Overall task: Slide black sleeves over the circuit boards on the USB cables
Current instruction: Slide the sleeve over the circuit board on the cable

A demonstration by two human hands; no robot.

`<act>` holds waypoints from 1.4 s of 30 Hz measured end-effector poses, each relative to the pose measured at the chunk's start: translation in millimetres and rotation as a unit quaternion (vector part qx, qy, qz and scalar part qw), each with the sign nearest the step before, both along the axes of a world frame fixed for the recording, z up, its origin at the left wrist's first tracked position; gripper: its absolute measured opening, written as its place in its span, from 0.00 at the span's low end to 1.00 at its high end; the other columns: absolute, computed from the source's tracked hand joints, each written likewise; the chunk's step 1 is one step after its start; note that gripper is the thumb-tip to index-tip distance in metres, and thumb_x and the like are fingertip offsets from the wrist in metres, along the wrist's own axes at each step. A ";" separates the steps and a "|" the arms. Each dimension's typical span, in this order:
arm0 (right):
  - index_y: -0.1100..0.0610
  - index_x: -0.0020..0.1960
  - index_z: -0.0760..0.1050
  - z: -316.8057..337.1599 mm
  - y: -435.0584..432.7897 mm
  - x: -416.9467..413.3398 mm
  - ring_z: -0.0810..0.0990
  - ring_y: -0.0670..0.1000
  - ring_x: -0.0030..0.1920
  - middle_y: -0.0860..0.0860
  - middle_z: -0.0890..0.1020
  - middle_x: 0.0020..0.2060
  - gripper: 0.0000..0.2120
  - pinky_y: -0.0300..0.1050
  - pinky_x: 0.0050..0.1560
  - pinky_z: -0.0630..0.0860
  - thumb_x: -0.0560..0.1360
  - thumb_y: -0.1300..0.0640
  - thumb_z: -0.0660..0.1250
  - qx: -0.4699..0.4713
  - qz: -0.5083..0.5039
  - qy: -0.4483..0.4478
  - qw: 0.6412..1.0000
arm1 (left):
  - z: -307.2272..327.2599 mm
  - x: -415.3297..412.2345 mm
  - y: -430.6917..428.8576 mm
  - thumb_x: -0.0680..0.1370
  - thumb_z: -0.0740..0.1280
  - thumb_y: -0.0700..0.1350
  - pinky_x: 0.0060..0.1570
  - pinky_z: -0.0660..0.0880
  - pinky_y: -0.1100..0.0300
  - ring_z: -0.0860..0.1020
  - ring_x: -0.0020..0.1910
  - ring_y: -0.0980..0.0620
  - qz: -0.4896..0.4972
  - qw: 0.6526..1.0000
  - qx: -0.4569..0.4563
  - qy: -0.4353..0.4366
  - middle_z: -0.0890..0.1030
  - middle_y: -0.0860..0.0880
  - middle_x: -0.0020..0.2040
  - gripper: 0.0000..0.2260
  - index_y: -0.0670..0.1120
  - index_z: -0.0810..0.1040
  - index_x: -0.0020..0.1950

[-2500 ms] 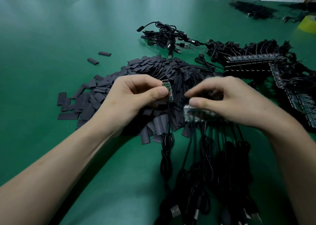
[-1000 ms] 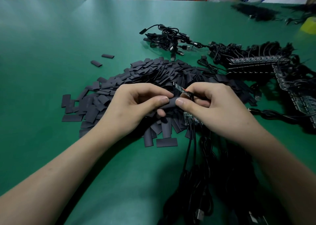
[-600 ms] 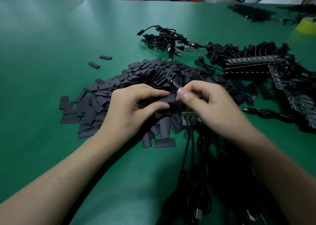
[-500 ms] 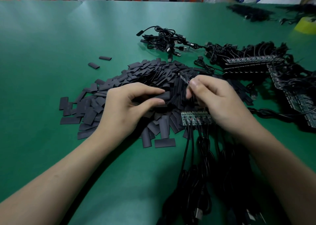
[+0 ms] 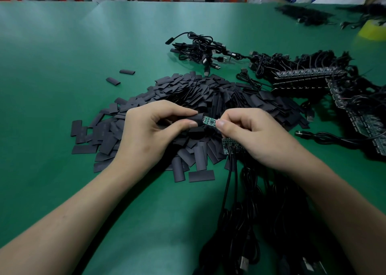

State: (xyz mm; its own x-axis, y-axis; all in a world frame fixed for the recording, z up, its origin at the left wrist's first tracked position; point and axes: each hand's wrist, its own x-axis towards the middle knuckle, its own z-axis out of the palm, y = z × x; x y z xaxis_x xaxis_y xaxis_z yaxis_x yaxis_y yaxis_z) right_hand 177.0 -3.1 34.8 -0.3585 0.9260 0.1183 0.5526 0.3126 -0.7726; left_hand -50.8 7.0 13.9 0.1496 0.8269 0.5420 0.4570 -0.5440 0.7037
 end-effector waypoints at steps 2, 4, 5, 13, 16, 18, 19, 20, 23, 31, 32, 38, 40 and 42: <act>0.50 0.35 0.72 0.3 -0.4 0.0 0.64 0.42 0.26 0.42 0.67 0.25 0.17 0.36 0.30 0.62 0.82 0.48 0.64 0.000 0.000 -0.011 1.000 | 1.4 -1.5 -0.4 0.73 0.78 0.42 0.48 0.78 0.63 0.83 0.46 0.57 -0.006 0.999 0.014 0.029 0.86 0.53 0.47 0.09 0.45 0.88 0.52; 0.50 0.35 0.73 0.6 -0.2 0.3 0.64 0.42 0.26 0.42 0.67 0.24 0.17 0.35 0.30 0.62 0.82 0.49 0.65 -0.005 -0.001 -0.017 1.000 | 3.6 -3.5 0.2 0.73 0.78 0.42 0.50 0.78 0.62 0.83 0.46 0.57 -0.023 0.997 0.032 0.063 0.86 0.51 0.47 0.09 0.44 0.88 0.53; 0.50 0.35 0.73 1.0 0.2 0.7 0.64 0.42 0.26 0.42 0.67 0.24 0.17 0.36 0.30 0.61 0.82 0.48 0.65 -0.009 0.000 -0.016 1.000 | 5.0 -4.8 0.9 0.73 0.78 0.42 0.51 0.79 0.62 0.83 0.46 0.56 -0.032 0.996 0.041 0.078 0.86 0.50 0.47 0.09 0.43 0.88 0.53; 0.51 0.36 0.75 0.7 1.1 3.6 0.62 0.44 0.28 0.44 0.66 0.27 0.17 0.42 0.33 0.59 0.83 0.47 0.64 -0.030 0.004 0.008 1.000 | 7.1 -7.5 0.6 0.73 0.77 0.45 0.52 0.78 0.64 0.82 0.46 0.58 -0.045 0.990 0.061 0.121 0.86 0.51 0.48 0.11 0.43 0.87 0.54; 0.52 0.36 0.74 -1.6 -0.6 -0.3 0.64 0.42 0.25 0.42 0.67 0.23 0.16 0.35 0.29 0.61 0.82 0.48 0.65 0.004 -0.013 -0.023 1.000 | 5.9 -7.6 1.8 0.74 0.77 0.46 0.51 0.78 0.59 0.82 0.46 0.57 -0.038 0.990 0.040 0.126 0.86 0.50 0.47 0.10 0.44 0.88 0.54; 0.53 0.37 0.74 -3.4 -1.7 -2.6 0.65 0.43 0.26 0.42 0.69 0.24 0.16 0.35 0.30 0.64 0.80 0.47 0.64 0.019 -0.016 -0.042 0.999 | 4.9 -8.0 2.9 0.75 0.76 0.46 0.51 0.78 0.57 0.82 0.46 0.57 -0.032 0.989 0.037 0.137 0.86 0.51 0.48 0.10 0.44 0.88 0.54; 0.53 0.38 0.74 -4.1 -1.9 -3.3 0.66 0.43 0.26 0.42 0.69 0.24 0.16 0.35 0.31 0.64 0.80 0.46 0.64 0.023 -0.016 -0.050 0.998 | 4.5 -8.3 3.1 0.75 0.76 0.45 0.51 0.78 0.57 0.82 0.46 0.57 -0.032 0.989 0.037 0.140 0.86 0.51 0.48 0.10 0.44 0.88 0.54; 0.53 0.38 0.74 -4.2 -2.3 -3.6 0.66 0.43 0.26 0.42 0.69 0.24 0.16 0.36 0.31 0.64 0.80 0.45 0.64 0.026 -0.016 -0.057 0.998 | 4.5 -8.5 3.2 0.75 0.76 0.45 0.51 0.78 0.57 0.82 0.46 0.57 -0.033 0.989 0.037 0.142 0.86 0.51 0.48 0.09 0.44 0.88 0.54; 0.51 0.37 0.74 -3.3 -3.0 -3.9 0.68 0.43 0.26 0.41 0.71 0.24 0.15 0.35 0.31 0.64 0.81 0.47 0.65 0.022 -0.013 -0.064 0.998 | 5.7 -9.6 3.1 0.76 0.76 0.46 0.51 0.78 0.54 0.83 0.47 0.56 -0.052 0.985 0.042 0.158 0.86 0.51 0.49 0.09 0.45 0.88 0.55; 0.48 0.38 0.77 -3.9 -3.9 -7.1 0.72 0.40 0.30 0.39 0.77 0.29 0.13 0.33 0.33 0.66 0.80 0.49 0.66 0.009 0.005 -0.043 0.999 | 4.4 -3.4 -1.2 0.75 0.76 0.49 0.49 0.79 0.50 0.82 0.47 0.53 -0.078 0.976 0.083 0.185 0.85 0.52 0.50 0.11 0.46 0.87 0.56; 0.47 0.40 0.78 -5.2 -3.8 -7.1 0.74 0.41 0.32 0.40 0.79 0.31 0.11 0.34 0.34 0.67 0.80 0.47 0.66 0.019 0.004 -0.049 0.999 | 4.3 -3.1 -0.9 0.76 0.76 0.48 0.49 0.80 0.52 0.82 0.47 0.54 -0.078 0.978 0.080 0.178 0.85 0.52 0.49 0.11 0.46 0.87 0.55; 0.43 0.53 0.77 -7.2 -0.6 -0.4 0.80 0.46 0.39 0.41 0.80 0.39 0.04 0.39 0.37 0.71 0.79 0.49 0.70 0.185 -0.026 -0.028 0.982 | 4.2 -1.7 2.1 0.73 0.77 0.46 0.51 0.78 0.62 0.82 0.47 0.60 -0.034 0.996 0.017 0.081 0.85 0.53 0.47 0.10 0.46 0.88 0.53; 0.44 0.51 0.80 -6.7 -1.0 0.6 0.80 0.43 0.39 0.37 0.80 0.38 0.03 0.34 0.38 0.70 0.79 0.52 0.71 0.228 -0.027 -0.024 0.973 | 4.2 -1.2 1.6 0.73 0.77 0.46 0.51 0.76 0.65 0.82 0.47 0.61 -0.031 0.998 -0.005 0.050 0.85 0.56 0.47 0.09 0.48 0.87 0.53; 0.48 0.51 0.82 -7.0 -1.3 0.5 0.79 0.38 0.39 0.35 0.80 0.39 0.03 0.29 0.40 0.68 0.78 0.55 0.73 0.256 -0.030 -0.020 0.966 | 4.1 0.5 -0.2 0.73 0.76 0.48 0.50 0.76 0.66 0.83 0.48 0.59 -0.043 0.998 -0.030 0.022 0.85 0.57 0.47 0.09 0.52 0.86 0.53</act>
State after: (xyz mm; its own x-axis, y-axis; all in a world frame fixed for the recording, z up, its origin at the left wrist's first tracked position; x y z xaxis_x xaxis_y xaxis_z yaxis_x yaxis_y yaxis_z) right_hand 177.5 -4.4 27.8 -0.3197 0.7694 0.5530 0.6074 0.6143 -0.5037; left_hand -50.3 6.8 18.0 0.2452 0.8407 0.4828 0.4416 -0.5402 0.7164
